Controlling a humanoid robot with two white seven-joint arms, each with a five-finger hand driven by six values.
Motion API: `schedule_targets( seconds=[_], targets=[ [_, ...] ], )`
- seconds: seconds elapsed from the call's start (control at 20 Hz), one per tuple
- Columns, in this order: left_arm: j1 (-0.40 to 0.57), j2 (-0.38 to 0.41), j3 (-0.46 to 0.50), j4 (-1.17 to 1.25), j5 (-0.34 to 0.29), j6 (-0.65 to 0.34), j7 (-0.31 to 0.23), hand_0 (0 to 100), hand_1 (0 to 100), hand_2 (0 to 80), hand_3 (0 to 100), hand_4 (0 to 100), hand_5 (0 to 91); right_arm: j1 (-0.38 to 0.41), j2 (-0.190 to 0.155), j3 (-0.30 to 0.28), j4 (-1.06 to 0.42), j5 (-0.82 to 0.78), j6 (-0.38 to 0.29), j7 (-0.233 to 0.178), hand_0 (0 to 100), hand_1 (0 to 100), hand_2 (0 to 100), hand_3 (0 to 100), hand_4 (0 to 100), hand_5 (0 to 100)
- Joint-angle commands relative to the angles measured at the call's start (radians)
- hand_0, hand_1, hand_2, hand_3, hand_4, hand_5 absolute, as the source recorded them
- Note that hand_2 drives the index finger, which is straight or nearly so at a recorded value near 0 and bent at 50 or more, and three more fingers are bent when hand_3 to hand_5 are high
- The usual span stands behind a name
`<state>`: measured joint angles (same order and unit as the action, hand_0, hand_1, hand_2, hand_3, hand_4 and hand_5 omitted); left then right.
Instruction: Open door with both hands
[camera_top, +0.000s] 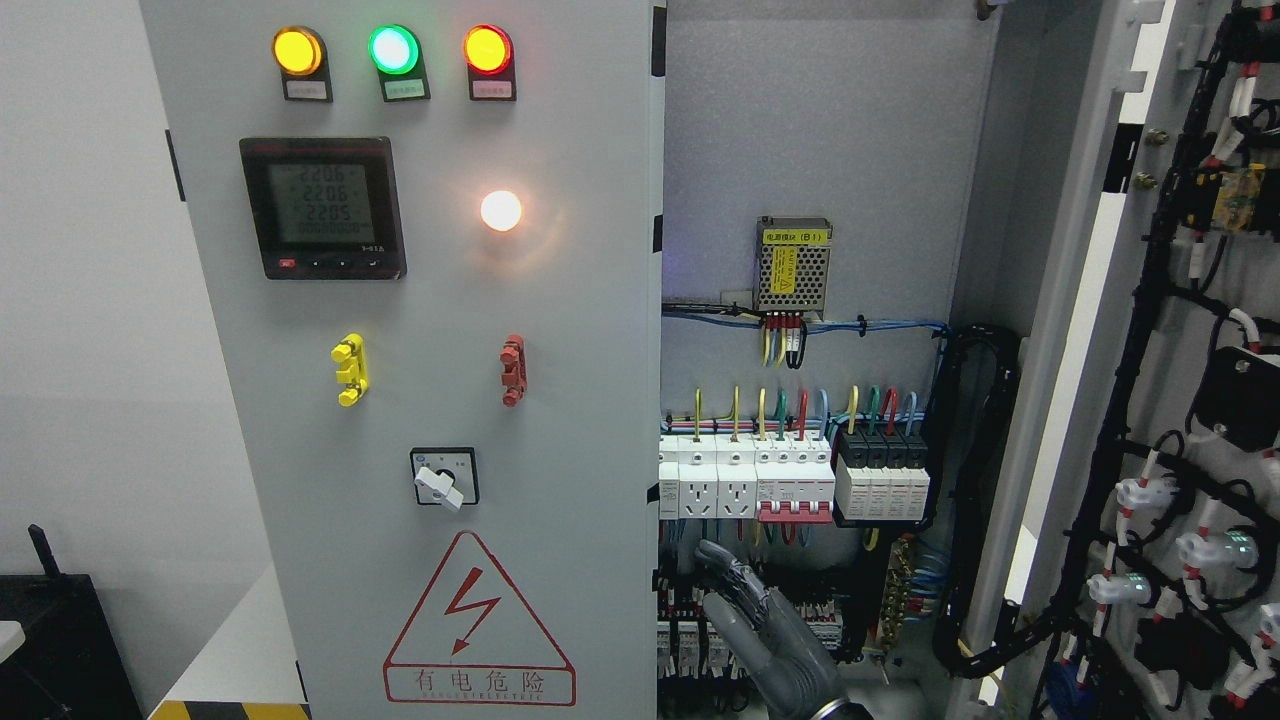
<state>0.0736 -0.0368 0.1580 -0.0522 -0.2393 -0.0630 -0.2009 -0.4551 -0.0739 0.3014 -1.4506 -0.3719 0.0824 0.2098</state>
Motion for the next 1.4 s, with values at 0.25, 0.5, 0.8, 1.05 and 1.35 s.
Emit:
schedule_targets(
  seconds=[0.25,0.5,0.8,1.05,1.35],
  targets=[
    [0.0,0.0,0.0,0.0,0.0,0.0,0.0,12,39,0.0,0,0,0.0,-0.056,0.003,0.004,0.091,-0.016,-0.001,0.074,12,39,0,0,0,0],
    [0.0,0.0,0.0,0.0,0.0,0.0,0.0,12,39,0.0,0,0,0.0,-0.053,0.002,0.015,0.091,-0.044,-0.001,0.114,12,39,0,0,0,0],
    [0.0,0.0,0.0,0.0,0.0,0.0,0.0,12,39,0.0,0,0,0.0,-0.072,-0.001,0.018,0.104,-0.093,0.0,0.169,12,39,0,0,0,0],
    [0.0,0.0,0.0,0.0,0.0,0.0,0.0,12,39,0.0,0,0,0.0,-0.073,0.0,0.019,0.108,-0.131,0.0,0.169,12,39,0,0,0,0],
    [0.0,0.0,0.0,0.0,0.0,0.0,0.0,12,39,0.0,0,0,0.0,-0.088,0.002,0.019,0.116,-0.131,-0.001,0.169,12,39,0,0,0,0]
  ],
)
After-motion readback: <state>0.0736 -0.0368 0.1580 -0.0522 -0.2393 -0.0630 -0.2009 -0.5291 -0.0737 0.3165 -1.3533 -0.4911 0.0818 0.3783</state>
